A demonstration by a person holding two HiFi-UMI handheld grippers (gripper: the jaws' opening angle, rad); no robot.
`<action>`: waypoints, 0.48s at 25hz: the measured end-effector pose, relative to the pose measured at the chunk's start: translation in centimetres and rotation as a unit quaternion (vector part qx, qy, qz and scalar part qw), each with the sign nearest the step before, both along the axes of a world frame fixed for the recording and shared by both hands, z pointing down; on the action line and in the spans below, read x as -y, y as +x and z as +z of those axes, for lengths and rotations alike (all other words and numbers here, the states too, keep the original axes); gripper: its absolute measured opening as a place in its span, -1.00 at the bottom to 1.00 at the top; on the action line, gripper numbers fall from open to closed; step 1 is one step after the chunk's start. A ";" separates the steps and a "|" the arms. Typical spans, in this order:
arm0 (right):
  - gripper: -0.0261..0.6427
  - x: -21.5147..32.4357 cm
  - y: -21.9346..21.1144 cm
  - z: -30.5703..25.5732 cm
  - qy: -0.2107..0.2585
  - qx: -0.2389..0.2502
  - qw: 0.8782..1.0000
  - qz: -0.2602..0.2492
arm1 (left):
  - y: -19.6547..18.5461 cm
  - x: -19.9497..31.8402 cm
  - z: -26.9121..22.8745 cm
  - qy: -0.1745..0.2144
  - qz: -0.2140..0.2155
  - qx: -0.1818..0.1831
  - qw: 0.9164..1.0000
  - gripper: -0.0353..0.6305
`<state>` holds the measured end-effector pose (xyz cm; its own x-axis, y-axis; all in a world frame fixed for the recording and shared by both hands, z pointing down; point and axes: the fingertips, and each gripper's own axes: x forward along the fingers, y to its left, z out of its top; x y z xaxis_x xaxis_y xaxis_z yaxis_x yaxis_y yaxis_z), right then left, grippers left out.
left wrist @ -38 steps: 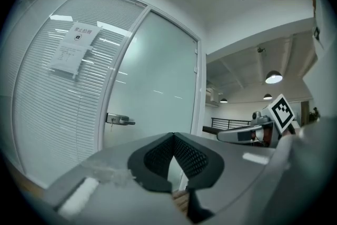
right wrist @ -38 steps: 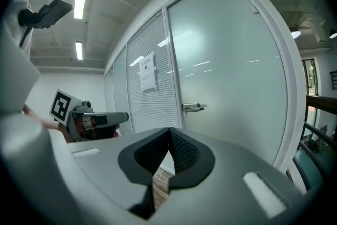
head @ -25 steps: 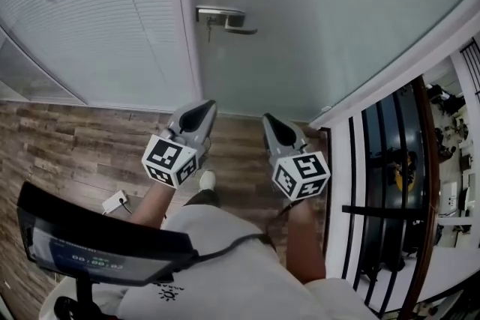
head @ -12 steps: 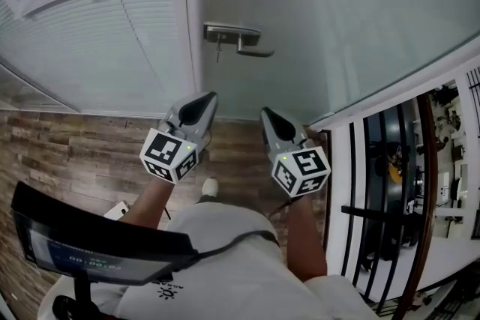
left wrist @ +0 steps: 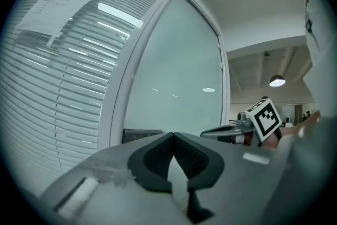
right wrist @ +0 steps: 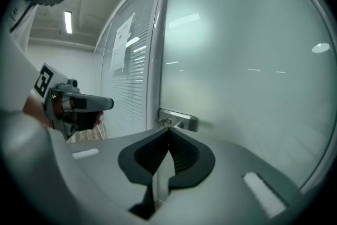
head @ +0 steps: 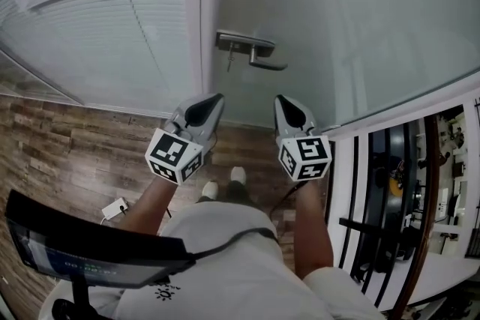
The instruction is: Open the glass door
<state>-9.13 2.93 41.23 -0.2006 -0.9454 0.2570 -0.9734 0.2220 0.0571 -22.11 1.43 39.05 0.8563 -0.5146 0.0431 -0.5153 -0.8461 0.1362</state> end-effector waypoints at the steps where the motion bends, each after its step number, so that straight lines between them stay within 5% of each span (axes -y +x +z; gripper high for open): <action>1: -0.89 0.8 0.5 0.2 0.000 -0.016 1.000 0.002 | 0.0 0.2 0.0 0.000 -0.004 0.001 1.000 -0.89; 7: -0.87 5.7 1.4 1.1 -0.008 -0.090 0.995 -0.032 | 0.6 1.9 -0.4 -0.001 -0.032 0.008 0.999 -0.89; 12: -0.51 8.6 1.5 2.7 -0.029 -0.188 0.979 -0.079 | 1.4 3.4 -0.4 -0.003 -0.053 0.011 0.999 -0.89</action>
<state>-7.59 -5.63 43.93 -0.2237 -0.8922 0.3923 -0.8394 0.3810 0.3877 -20.70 -1.99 38.64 0.7955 -0.6024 0.0652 -0.6054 -0.7854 0.1290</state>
